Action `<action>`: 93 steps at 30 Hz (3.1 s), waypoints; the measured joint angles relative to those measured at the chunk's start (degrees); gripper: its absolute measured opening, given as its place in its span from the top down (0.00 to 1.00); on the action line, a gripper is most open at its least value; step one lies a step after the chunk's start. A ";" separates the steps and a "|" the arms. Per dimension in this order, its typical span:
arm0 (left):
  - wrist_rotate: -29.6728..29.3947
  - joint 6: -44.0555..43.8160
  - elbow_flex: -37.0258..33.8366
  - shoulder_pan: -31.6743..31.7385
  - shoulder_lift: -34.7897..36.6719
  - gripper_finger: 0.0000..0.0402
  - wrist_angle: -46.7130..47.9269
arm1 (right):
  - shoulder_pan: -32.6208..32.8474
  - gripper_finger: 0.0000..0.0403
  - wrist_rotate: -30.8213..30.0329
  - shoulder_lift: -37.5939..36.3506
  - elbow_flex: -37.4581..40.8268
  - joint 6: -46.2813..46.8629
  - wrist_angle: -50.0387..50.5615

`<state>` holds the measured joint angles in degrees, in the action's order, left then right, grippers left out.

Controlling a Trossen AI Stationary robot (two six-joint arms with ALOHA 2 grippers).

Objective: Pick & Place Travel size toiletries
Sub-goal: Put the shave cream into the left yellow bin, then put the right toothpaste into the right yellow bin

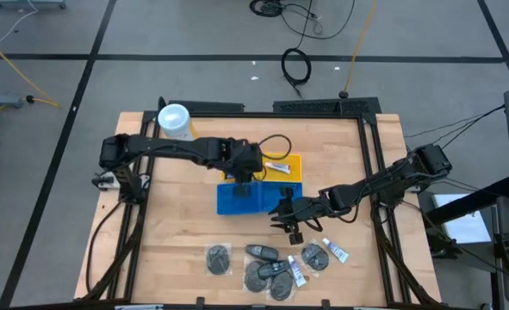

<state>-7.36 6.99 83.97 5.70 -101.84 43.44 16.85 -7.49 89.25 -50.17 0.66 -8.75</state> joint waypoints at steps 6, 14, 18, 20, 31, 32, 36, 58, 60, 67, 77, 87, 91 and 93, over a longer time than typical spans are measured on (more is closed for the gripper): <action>0.51 0.28 -2.58 4.07 0.00 0.73 -0.86 | 0.01 0.58 0.00 0.00 0.00 -0.01 0.00; 3.28 0.33 -6.27 7.28 -0.02 0.73 -5.54 | 0.01 0.58 -0.07 0.00 0.00 -0.01 0.00; 3.30 1.59 -6.59 7.74 -0.02 0.73 -6.79 | -0.01 0.58 -0.12 0.00 0.00 -0.01 0.00; 3.27 1.96 -6.63 7.79 -0.02 0.73 -6.92 | 0.02 0.58 -0.15 0.00 0.00 -0.01 0.00; 2.67 -0.60 -6.63 7.77 -0.02 0.48 -7.39 | 0.01 0.58 -0.20 0.00 0.00 0.00 0.00; 2.43 -1.29 -6.63 7.77 -0.02 0.48 -7.45 | 0.02 0.58 -0.20 0.00 0.00 -0.01 0.00; 1.88 -4.64 -6.63 7.71 -0.02 0.49 -7.66 | 0.00 0.58 -0.22 0.00 0.00 0.24 0.00; -1.47 -18.98 -6.59 -11.64 3.31 0.60 -7.27 | 6.86 0.58 -6.13 -10.69 0.03 21.78 27.15; -3.78 -20.35 -6.59 -13.83 4.14 0.60 -7.64 | 8.83 0.58 -6.13 -11.92 0.02 26.31 30.32; -9.37 -24.92 -6.52 -19.33 4.69 0.60 -11.51 | 15.33 0.62 -5.61 -12.66 0.04 40.41 40.21; -14.25 -27.23 -6.63 -24.02 4.59 0.60 -16.18 | 21.30 0.74 0.33 -12.66 0.04 52.40 43.68; -15.96 -27.63 -6.63 -26.50 4.59 0.60 -21.48 | 22.27 0.71 0.22 -9.76 0.04 58.87 47.45; -16.32 -27.47 -6.63 -26.94 4.59 0.60 -21.70 | 22.21 0.65 0.11 -8.89 0.02 58.91 47.30; -16.38 -28.11 -6.63 -27.11 4.59 0.60 -21.89 | 22.20 0.63 0.11 -8.49 0.02 58.92 47.39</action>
<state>-23.74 -21.12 77.34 -21.41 -97.25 21.55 39.05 -7.38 80.77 -50.15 59.57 38.63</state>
